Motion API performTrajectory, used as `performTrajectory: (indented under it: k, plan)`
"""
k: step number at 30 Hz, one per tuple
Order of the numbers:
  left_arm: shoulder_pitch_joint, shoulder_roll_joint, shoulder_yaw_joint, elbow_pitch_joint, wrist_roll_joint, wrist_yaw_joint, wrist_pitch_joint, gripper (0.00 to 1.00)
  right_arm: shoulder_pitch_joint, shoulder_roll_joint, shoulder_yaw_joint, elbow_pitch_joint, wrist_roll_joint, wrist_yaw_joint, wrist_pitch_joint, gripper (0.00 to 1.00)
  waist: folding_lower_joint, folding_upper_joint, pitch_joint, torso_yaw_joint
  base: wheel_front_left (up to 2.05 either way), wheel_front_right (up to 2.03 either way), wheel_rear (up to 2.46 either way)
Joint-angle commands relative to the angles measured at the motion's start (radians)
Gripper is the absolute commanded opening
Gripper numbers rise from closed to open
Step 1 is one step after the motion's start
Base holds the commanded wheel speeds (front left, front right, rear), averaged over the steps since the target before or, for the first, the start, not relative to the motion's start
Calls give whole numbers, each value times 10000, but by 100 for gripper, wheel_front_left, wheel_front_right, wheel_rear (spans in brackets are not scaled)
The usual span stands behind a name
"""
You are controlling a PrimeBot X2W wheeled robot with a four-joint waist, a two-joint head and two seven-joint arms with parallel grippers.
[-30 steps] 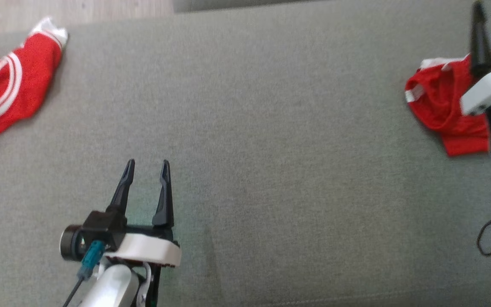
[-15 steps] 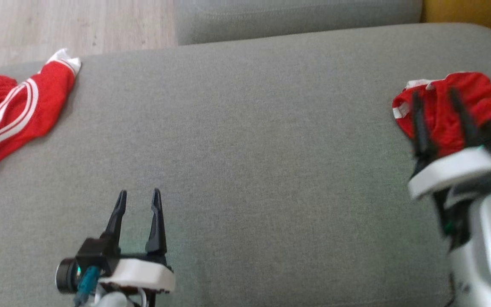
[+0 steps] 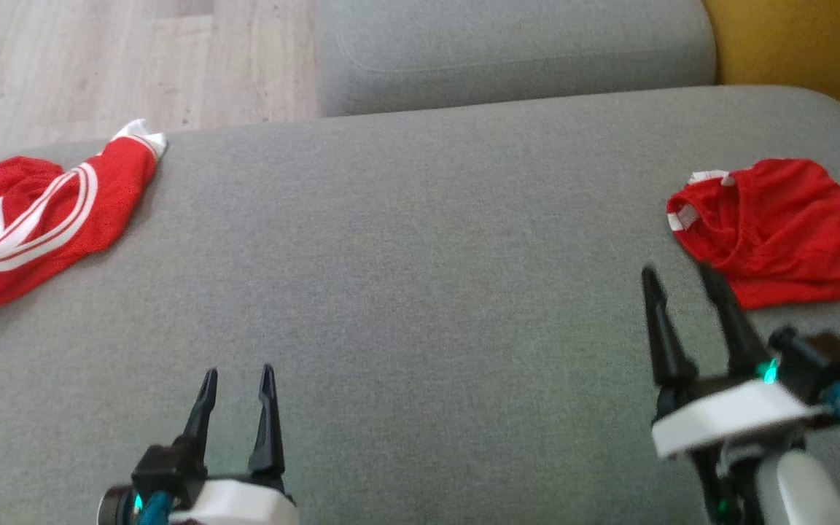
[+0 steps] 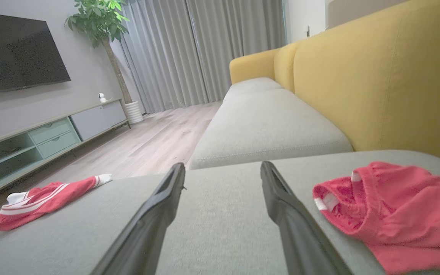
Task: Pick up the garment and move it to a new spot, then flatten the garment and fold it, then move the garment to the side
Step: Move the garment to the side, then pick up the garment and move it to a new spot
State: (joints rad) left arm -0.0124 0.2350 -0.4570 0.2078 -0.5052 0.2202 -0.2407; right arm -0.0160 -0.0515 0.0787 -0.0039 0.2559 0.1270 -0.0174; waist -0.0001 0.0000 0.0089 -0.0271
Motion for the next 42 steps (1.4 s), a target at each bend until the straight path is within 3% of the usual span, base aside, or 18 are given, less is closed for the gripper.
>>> performTrajectory:
  k: [1, 14, 42]
  plan:
    - [-156, 124, 307, -273, -100, 85, -148, 100, 54, 9, 332, -384, 136, 37, -132, 100, 1, 0, -102, 99, 0, 0, 0]
    - [346, 115, 277, -399, -149, 150, -174, 100, 848, 11, 240, 288, -143, 37, -622, 100, 1, 0, -198, 451, 0, 0, 0]
    - [216, 197, 110, -512, -148, 206, -145, 100, 796, 12, 399, 1132, -163, 37, -803, 100, 1, 0, -150, 530, 0, 0, 0]
